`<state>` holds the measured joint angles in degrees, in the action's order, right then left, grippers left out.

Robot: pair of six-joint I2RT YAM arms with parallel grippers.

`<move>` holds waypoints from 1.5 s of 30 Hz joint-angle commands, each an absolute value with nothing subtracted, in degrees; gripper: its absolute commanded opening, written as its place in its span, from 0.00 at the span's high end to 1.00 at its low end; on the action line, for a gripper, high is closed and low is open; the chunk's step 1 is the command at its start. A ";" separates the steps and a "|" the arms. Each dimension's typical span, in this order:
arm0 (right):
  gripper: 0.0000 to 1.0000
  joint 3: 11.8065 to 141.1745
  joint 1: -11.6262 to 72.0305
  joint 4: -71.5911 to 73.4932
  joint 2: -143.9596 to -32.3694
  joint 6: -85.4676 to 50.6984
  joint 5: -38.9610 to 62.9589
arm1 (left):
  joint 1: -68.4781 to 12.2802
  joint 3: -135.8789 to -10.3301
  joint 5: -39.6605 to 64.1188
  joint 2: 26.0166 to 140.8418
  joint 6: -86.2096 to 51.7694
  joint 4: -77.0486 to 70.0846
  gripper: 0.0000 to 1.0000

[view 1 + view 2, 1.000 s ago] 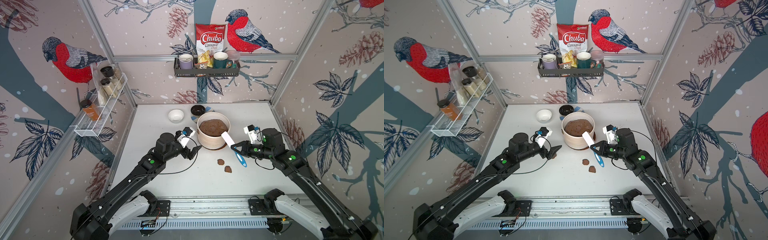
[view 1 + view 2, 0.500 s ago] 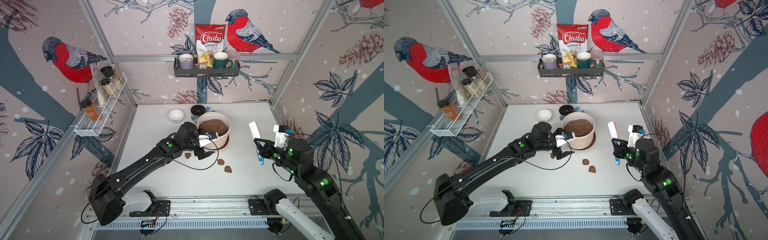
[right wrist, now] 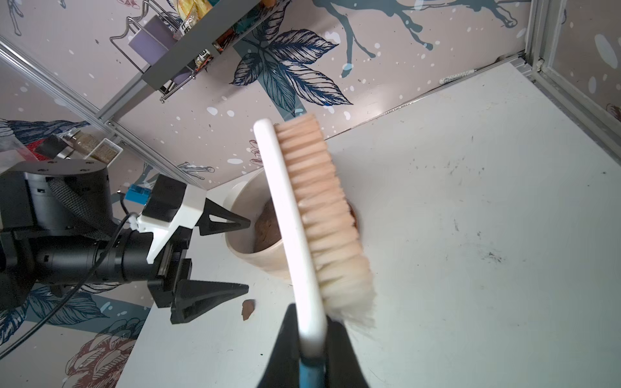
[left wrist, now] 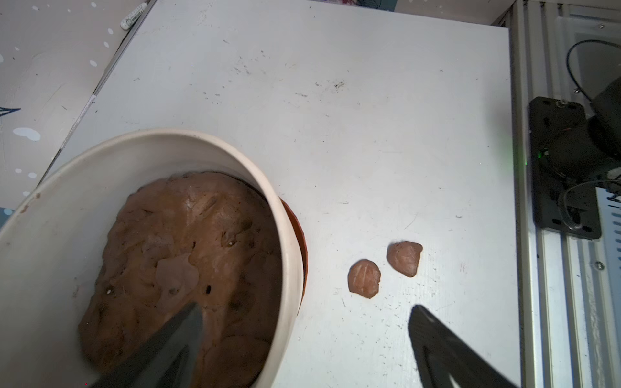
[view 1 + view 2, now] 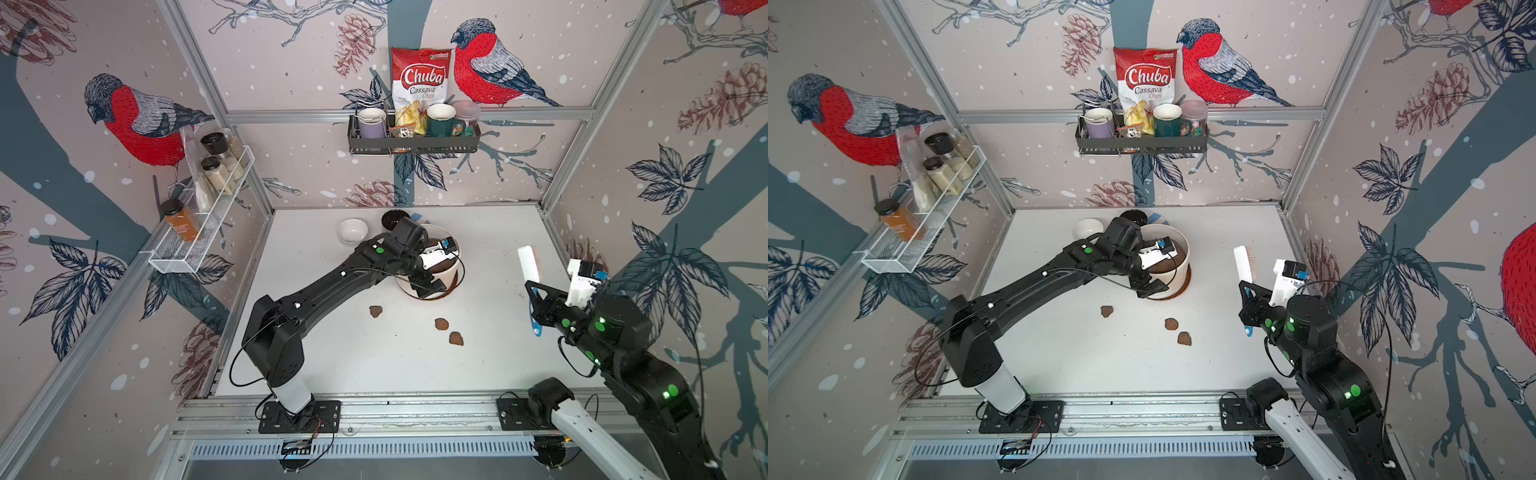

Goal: Scrub the dried mud off the ceramic pot
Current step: Rotate the pot on the tray.

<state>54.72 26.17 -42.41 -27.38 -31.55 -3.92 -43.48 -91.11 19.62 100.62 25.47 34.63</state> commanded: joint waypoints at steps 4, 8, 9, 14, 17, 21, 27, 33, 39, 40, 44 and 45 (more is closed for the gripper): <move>1.00 53.72 26.19 -40.05 -27.93 -32.75 -2.52 | -42.89 -98.34 15.66 107.17 25.57 46.57 0.25; 1.00 52.68 26.19 -39.50 -27.96 -33.36 -1.43 | -42.89 -100.57 15.60 109.54 25.56 49.31 0.44; 1.00 52.54 26.19 -39.56 -27.95 -33.51 -1.59 | -42.89 -101.12 15.60 110.00 25.12 50.21 0.51; 1.00 51.55 26.19 -38.48 -28.06 -33.83 -0.93 | -43.34 -101.11 14.38 110.13 21.05 48.85 0.81; 1.00 50.74 26.19 -38.04 -28.19 -34.16 -0.81 | -44.58 -100.95 10.94 110.28 19.36 49.06 0.89; 1.00 49.64 26.15 -37.98 -28.80 -33.50 0.46 | -46.04 -100.64 8.48 110.54 15.92 48.28 0.99; 1.00 50.30 26.19 -42.21 -32.66 -30.39 1.59 | -48.44 -99.79 1.79 109.83 3.02 40.86 1.00; 1.00 49.97 26.15 -44.23 -36.99 -29.18 7.97 | -52.82 -104.79 -11.09 113.11 -11.36 39.61 1.00; 1.00 46.98 26.19 -44.22 -39.84 -27.08 16.30 | -54.40 -105.32 -17.82 114.70 -33.85 36.91 1.00; 1.00 46.30 26.19 -44.02 -40.08 -26.67 16.99 | -54.45 -105.26 -17.34 115.08 -37.66 36.58 1.00; 1.00 43.48 26.18 -42.15 -40.34 -28.07 18.77 | -54.46 -105.64 -14.83 116.36 -46.31 34.10 1.00; 1.00 42.67 26.19 -41.28 -40.43 -28.80 19.74 | -54.45 -105.76 -14.96 116.63 -48.03 33.60 1.00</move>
<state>43.75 26.17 -44.27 -40.27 -28.36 15.88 -54.33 -105.36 -15.62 115.77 -36.27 36.27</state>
